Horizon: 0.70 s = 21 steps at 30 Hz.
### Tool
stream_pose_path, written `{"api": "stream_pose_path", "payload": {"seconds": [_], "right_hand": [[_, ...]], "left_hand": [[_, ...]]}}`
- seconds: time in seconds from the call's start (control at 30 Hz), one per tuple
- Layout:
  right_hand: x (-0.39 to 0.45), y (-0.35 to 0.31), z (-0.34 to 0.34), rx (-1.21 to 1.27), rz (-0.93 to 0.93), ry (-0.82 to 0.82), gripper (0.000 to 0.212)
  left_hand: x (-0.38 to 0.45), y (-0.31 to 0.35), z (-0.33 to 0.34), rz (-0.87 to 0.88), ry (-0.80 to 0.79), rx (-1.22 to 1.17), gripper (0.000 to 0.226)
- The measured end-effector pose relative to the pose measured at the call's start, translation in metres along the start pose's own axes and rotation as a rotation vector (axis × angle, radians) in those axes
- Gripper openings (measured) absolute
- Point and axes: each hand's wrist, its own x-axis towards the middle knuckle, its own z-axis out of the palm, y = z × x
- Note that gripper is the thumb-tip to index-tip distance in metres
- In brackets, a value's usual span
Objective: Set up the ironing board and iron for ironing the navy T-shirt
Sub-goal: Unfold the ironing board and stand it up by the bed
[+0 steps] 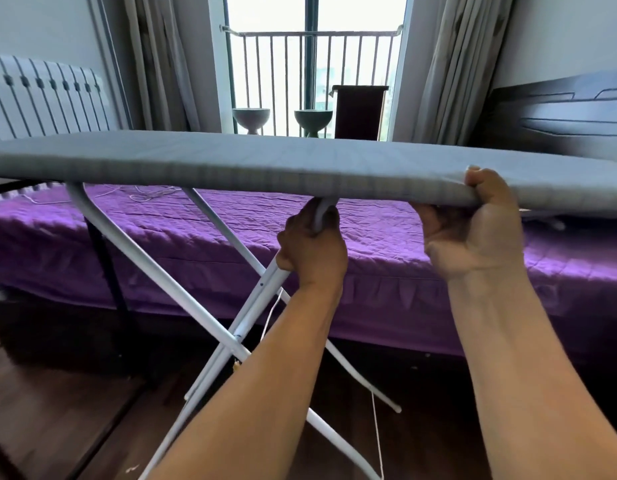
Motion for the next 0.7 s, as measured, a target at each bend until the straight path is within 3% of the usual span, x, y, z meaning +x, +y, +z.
{"api": "stream_pose_path", "payload": {"seconds": [0.13, 0.27, 0.43, 0.6, 0.7], "right_hand": [[0.001, -0.008, -0.006, -0.009, -0.012, 0.022, 0.014], [-0.001, -0.007, -0.017, -0.001, 0.006, 0.000, 0.011], [-0.005, -0.007, -0.019, 0.012, -0.002, 0.009, 0.013], [-0.005, -0.008, -0.018, 0.015, -0.006, 0.006, 0.014], [-0.005, -0.008, -0.018, 0.023, -0.012, 0.006, 0.015]], "left_hand": [[-0.004, -0.003, 0.011, -0.001, 0.012, -0.012, 0.019], [-0.007, -0.006, 0.012, 0.039, 0.037, 0.006, 0.031], [-0.010, -0.009, 0.010, 0.062, 0.020, 0.011, 0.014], [-0.014, -0.001, 0.011, 0.066, 0.014, -0.018, 0.033], [-0.011, -0.005, 0.007, 0.093, -0.027, -0.005, 0.016]]}}
